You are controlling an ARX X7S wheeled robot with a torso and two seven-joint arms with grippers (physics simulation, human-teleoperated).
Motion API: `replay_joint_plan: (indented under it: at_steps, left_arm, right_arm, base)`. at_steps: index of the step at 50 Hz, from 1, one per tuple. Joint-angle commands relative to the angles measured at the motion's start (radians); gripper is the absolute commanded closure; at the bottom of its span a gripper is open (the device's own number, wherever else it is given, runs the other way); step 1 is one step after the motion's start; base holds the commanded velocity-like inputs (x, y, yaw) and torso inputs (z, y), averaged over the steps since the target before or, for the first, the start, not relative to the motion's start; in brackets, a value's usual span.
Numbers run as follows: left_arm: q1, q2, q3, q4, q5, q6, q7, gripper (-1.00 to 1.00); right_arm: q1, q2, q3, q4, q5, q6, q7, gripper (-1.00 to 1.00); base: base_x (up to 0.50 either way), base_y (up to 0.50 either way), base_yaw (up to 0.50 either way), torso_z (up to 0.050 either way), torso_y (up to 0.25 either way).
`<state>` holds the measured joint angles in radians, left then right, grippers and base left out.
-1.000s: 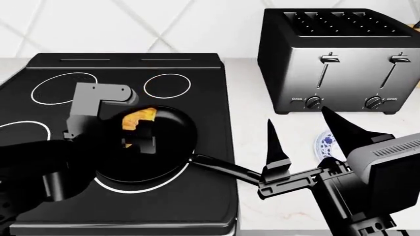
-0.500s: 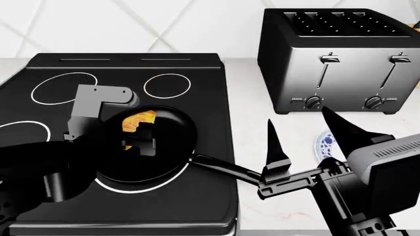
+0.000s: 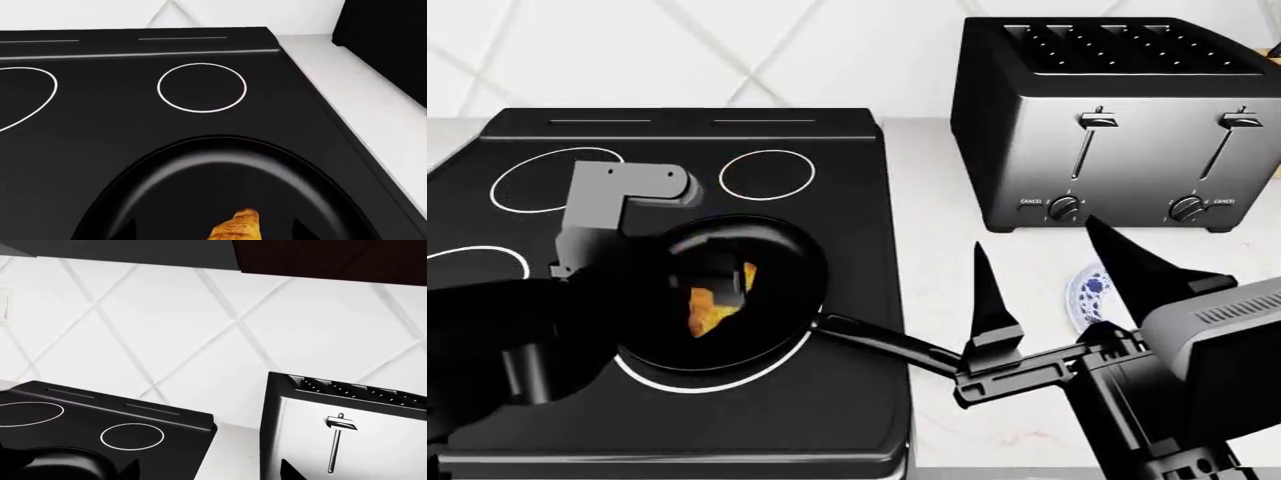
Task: Pick the croissant and place it on the pan. Then turn on the stove to warm the croissant.
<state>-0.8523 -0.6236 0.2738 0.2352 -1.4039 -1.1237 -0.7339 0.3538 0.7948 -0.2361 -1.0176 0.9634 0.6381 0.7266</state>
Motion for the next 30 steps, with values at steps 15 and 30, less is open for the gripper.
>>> replay_joint_plan:
  at_steps: [15,30]
  left_arm:
    - [-0.094,-0.072,-0.118,0.180,-0.180,-0.004,-0.114,-1.00]
    - [0.026,-0.142,-0.237,0.446,-0.175,0.059,-0.060,-1.00]
  right_arm:
    - [0.027,0.023,-0.026,-0.001,0.005,-0.021,0.024,-1.00]
    - [0.069,0.039,-0.034,0.006,0.044,-0.014,0.063,-1.00]
  base:
    - [0.00,0.00,0.00,0.000,0.000]
    - [0.00,0.00,0.00,0.000,0.000]
